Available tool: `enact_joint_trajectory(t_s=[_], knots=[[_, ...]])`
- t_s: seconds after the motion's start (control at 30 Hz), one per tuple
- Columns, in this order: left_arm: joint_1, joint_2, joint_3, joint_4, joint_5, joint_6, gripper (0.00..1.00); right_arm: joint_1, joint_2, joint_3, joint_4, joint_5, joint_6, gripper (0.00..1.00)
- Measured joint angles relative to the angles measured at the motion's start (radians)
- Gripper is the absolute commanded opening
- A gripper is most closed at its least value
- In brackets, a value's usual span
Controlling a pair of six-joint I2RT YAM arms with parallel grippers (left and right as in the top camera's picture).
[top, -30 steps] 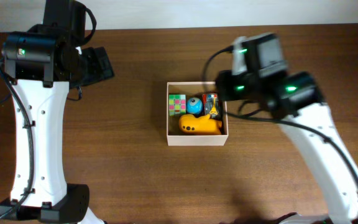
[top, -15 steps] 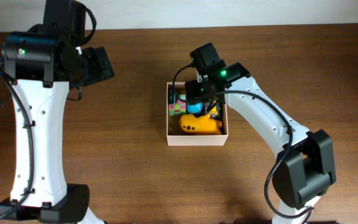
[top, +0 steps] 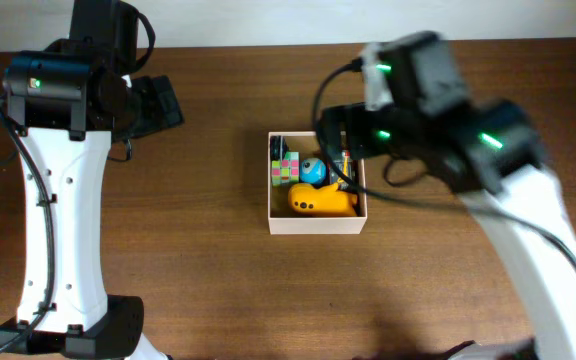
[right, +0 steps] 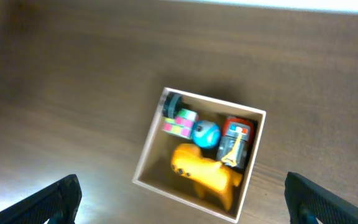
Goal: Pack container
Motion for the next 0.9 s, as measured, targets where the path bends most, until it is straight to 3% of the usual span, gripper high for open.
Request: enact_joint_trajectory(t_s=[0.2,0.4,0.63,0.73,0.9], knots=[[0.000,0.000,0.000,0.000,0.000,0.000,0.99,-0.012,-0.148,0.008,-0.066,-0.007,0.000,0.99],[0.000,0.000,0.000,0.000,0.000,0.000,0.99,-0.164,-0.333,0.006,-0.063,0.151,-0.012,0.99],[0.000,0.000,0.000,0.000,0.000,0.000,0.99,-0.230,-0.654,0.001,-0.129,0.235,-0.193,0.99],[0.000,0.000,0.000,0.000,-0.001,0.000,0.99,-0.231,-0.771,-0.092,-0.119,0.244,-0.234,0.99],[0.000,0.000,0.000,0.000,0.002,0.000,0.99,-0.233,-0.935,-0.459,0.013,0.230,-0.260,0.99]])
